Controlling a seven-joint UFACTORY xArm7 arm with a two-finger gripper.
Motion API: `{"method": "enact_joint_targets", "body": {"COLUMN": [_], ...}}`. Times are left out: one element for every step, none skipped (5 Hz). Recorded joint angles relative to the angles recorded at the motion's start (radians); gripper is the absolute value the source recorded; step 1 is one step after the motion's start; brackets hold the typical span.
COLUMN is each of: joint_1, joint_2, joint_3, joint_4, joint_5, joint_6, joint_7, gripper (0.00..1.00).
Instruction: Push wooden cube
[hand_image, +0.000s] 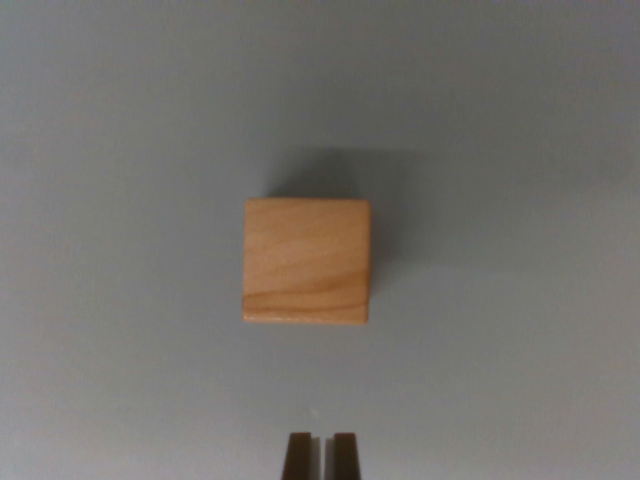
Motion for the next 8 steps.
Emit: {"method": "enact_joint_targets", "body": {"joint_1": [0.0000, 0.0025, 0.0025, 0.0049, 0.0049, 0.0070, 0.0070, 0.0088], "joint_2": [0.000, 0.016, 0.016, 0.032, 0.032, 0.046, 0.046, 0.058], "joint_3": [0.000, 0.003, 0.003, 0.005, 0.005, 0.007, 0.007, 0.009], "joint_4": [0.000, -0.029, -0.029, -0.056, -0.056, -0.081, -0.081, -0.102], "joint_5": [0.0000, -0.0003, -0.0003, -0.0006, -0.0006, -0.0008, -0.0008, -0.0010], "joint_6": [0.000, -0.040, -0.040, -0.078, -0.078, -0.112, -0.112, -0.141], "joint_7": [0.000, 0.000, 0.000, 0.001, 0.001, 0.001, 0.001, 0.001], "gripper": [0.00, 0.00, 0.00, 0.00, 0.00, 0.00, 0.00, 0.00]}}
